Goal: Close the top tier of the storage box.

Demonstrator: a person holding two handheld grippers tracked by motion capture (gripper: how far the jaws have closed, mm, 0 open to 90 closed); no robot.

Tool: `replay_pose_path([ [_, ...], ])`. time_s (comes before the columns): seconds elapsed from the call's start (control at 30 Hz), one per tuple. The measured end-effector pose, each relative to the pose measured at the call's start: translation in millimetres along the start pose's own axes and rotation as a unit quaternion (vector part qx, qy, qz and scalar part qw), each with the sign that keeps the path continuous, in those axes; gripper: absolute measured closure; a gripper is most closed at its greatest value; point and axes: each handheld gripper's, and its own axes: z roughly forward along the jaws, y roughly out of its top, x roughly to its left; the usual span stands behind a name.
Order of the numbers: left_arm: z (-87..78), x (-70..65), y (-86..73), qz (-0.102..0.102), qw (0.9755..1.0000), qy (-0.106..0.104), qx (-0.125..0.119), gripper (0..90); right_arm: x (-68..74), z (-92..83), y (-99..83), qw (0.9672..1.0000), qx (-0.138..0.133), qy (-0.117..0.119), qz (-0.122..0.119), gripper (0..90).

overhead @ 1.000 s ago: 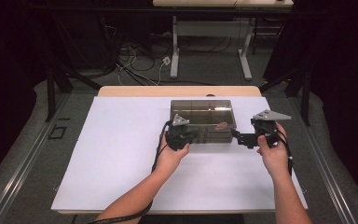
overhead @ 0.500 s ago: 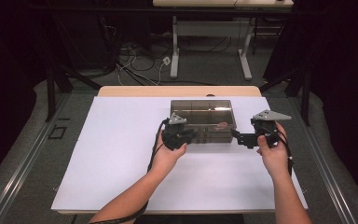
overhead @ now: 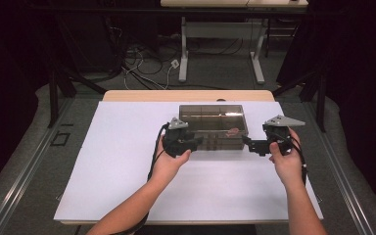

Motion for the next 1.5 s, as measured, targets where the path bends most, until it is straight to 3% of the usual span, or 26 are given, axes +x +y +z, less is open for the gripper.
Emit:
replay_pose_path([
  [0.4,-16.3,1.9,1.0,0.002,0.9997,0.020,-0.013,34.1,2.0,-0.8,0.8,1.0000,-0.001,0.001,0.001,11.0],
  [0.47,-19.2,3.8,1.4,0.011,0.9996,0.025,-0.009,29.2,1.9,-1.1,0.9,1.0000,0.002,0.001,-0.003,11.0],
  [0.7,-29.7,9.2,-0.5,0.009,0.9995,0.025,-0.014,18.7,4.3,0.9,0.8,1.0000,0.003,0.002,-0.005,11.0],
  [1.0,-47.0,20.1,-1.9,0.010,0.9987,0.048,-0.012,1.9,10.6,3.4,2.7,0.9999,0.007,0.009,-0.009,11.0],
  [1.13,-55.6,25.7,-5.0,0.005,0.9988,0.045,-0.017,0.7,11.5,2.9,4.2,0.9998,0.007,0.010,-0.014,11.0],
  [1.2,-59.4,27.5,-7.1,-0.008,0.9986,0.044,-0.028,0.6,12.0,3.1,4.6,0.9998,0.007,0.011,-0.014,11.0],
  [1.37,-70.3,34.4,-11.2,0.006,0.9985,0.047,-0.029,0.6,14.7,5.6,6.5,0.9998,0.008,0.016,-0.010,11.0],
  [1.5,-79.2,39.4,-14.4,-0.003,0.9984,0.040,-0.040,0.7,15.3,9.5,7.2,0.9997,0.014,0.012,-0.013,11.0],
])
